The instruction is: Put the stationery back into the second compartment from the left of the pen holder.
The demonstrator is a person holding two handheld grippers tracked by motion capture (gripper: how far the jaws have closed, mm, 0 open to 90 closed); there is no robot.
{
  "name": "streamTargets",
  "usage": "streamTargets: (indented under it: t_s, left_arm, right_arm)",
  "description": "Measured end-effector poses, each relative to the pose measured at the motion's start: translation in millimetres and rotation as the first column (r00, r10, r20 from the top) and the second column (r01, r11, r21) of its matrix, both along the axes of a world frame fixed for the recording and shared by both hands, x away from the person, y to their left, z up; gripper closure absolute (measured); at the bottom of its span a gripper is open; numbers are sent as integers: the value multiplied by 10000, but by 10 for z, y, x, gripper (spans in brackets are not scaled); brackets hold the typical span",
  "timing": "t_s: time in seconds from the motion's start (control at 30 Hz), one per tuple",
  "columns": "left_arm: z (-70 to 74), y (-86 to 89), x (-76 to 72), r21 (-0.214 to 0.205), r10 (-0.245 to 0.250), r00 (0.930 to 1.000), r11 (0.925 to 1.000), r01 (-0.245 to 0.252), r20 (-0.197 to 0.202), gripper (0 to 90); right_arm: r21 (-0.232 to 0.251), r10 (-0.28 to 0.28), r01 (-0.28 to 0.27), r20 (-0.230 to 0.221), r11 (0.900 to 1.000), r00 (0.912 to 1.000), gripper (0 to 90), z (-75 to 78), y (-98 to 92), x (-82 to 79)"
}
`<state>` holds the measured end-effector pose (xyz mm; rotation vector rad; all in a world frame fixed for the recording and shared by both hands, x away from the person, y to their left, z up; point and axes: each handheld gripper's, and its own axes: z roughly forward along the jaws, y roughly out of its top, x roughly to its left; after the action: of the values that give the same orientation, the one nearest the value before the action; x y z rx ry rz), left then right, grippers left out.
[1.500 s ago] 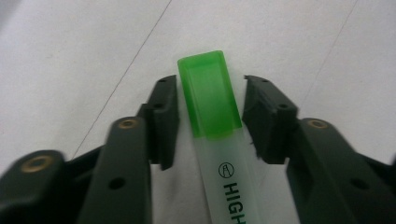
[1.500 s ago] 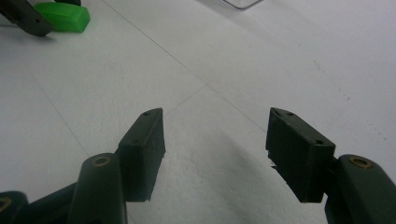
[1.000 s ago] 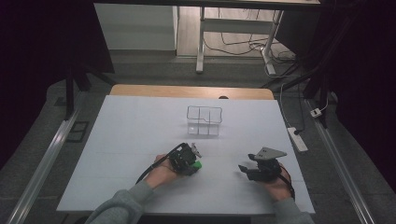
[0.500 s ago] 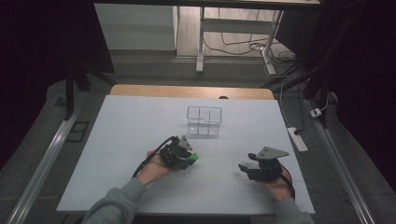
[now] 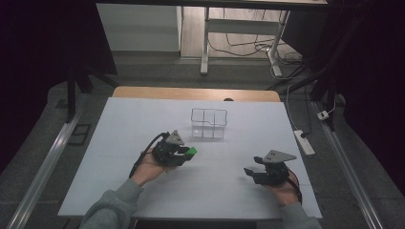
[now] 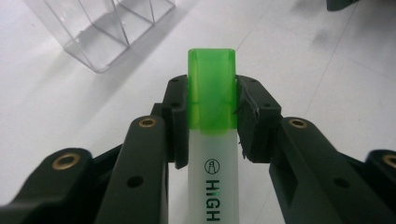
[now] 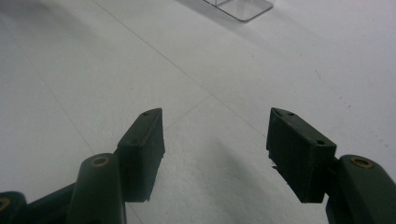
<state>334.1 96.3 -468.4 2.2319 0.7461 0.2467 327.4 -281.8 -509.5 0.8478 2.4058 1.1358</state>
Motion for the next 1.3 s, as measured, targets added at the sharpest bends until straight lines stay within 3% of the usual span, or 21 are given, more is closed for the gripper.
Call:
streamTargets:
  t_s: [0.27,0.5,0.97,1.17,1.3]
  left_arm:
    - [107,148,7,-528,327,9986,9981,-304,426,669]
    - [153,241,21,-1090,527,9971,9930,-464,556,669]
    - [230,182,103,-1440,659,9922,9883,-502,1060,668]
    - [300,181,193,-2058,831,9894,9769,-573,1191,668]
    - [376,160,284,-2229,903,9873,9730,-594,1311,668]
  right_arm:
    - [93,-45,44,55,9999,10000,350,8,-21,-1]
    - [90,-142,141,31,9999,9999,345,7,-24,1]
    - [44,-164,164,9,9999,9999,345,2,-23,6]
    - [43,-157,157,-20,9999,9999,345,-1,-32,15]
    - [96,-201,201,7,9998,9998,345,5,-46,17]
